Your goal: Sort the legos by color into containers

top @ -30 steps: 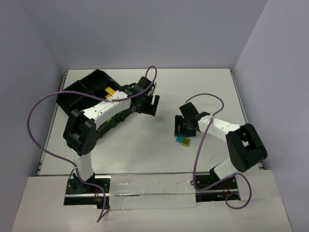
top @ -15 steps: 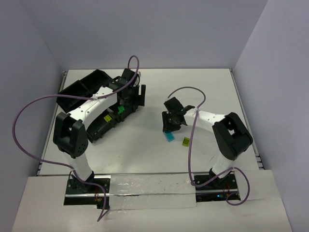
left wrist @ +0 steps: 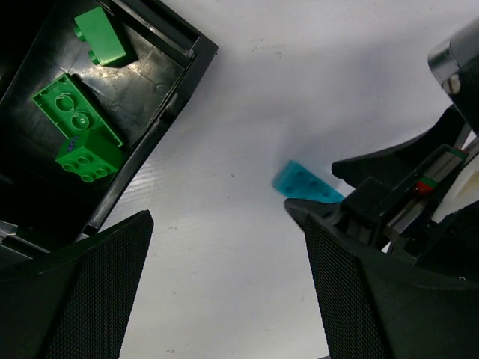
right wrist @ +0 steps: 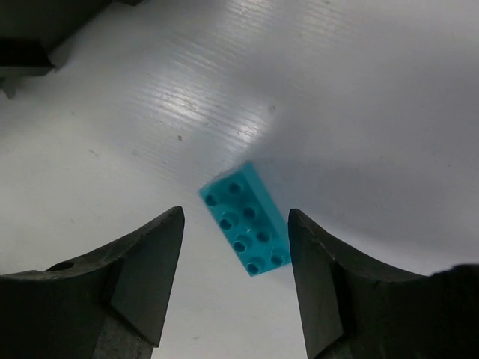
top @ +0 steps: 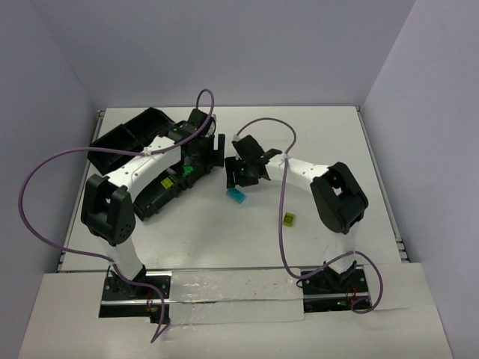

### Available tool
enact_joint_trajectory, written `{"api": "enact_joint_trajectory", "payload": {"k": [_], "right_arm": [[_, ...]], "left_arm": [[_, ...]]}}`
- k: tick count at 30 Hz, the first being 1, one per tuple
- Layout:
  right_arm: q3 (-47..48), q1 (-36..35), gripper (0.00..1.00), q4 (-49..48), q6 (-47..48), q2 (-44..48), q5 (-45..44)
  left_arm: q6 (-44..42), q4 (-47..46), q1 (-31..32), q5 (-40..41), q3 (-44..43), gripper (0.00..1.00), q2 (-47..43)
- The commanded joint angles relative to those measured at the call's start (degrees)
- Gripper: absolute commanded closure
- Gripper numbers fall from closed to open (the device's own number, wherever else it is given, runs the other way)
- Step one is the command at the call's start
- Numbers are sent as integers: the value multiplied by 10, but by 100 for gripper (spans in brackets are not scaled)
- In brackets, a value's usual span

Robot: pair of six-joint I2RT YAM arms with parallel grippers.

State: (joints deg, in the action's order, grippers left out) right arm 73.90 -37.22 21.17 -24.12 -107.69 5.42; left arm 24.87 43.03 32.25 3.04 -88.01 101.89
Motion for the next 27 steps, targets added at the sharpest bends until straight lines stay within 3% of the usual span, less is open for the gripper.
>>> {"api": "enact_joint_trajectory", "payload": {"k": [1,2,4,16,23,27], "right_arm": [[35,-3,32,-7,0,-15,7],[35,-3,26,-5,-1,-9,2],[21,0,25,-1,0,15,-19],[-188,141,24,22,-3,245,-76],[-192,165,22,52,7,303,-117],[-184,167,22,53,8,296,-107]], "left_arm": [[12,-10,0,1,4,8,-20],[13,-8,0,-1,2,8,-18],[19,-6,0,-1,0,8,-15],[22,6,53,18,-21,3,52],[-24,3,65,18,-21,1,95],[8,17,68,8,-38,1,122]]}}
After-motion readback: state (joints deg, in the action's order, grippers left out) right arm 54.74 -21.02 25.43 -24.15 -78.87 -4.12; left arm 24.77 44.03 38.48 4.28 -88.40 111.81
